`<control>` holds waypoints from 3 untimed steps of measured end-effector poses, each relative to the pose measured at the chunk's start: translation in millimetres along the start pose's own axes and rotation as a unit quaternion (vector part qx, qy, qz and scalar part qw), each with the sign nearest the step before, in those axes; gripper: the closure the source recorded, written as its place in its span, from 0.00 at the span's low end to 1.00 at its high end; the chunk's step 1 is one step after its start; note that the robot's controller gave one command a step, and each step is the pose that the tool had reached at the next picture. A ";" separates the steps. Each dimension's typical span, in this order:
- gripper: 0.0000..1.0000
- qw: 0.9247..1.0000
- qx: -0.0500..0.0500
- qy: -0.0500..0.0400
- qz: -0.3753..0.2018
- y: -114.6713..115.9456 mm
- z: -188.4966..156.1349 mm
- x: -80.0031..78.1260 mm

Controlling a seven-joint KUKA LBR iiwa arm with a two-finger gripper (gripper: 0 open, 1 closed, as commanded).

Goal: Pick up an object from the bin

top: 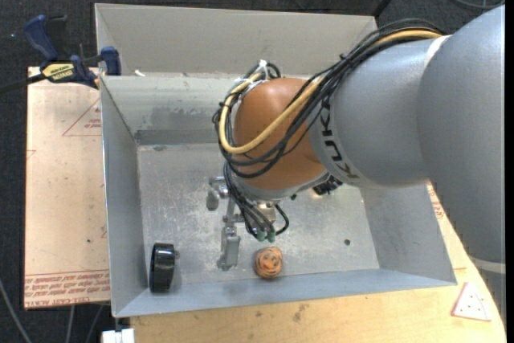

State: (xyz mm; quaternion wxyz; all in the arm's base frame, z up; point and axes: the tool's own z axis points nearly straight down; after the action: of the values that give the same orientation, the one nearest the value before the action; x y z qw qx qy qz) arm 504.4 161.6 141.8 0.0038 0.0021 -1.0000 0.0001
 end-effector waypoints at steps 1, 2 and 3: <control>0.00 1.000 -0.001 -0.003 0.002 -0.8 -4.4 -1.7; 0.00 1.000 0.000 -0.005 -0.023 17.0 5.7 -16.1; 0.00 0.987 0.000 -0.005 -0.161 51.8 44.0 -6.1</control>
Offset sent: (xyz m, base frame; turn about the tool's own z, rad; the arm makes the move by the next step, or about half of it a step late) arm 0.0548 0.0832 -0.0483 -0.2216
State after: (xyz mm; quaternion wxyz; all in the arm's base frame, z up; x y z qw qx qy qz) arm 509.9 213.4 97.8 -0.0014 0.1628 -0.9867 -0.0008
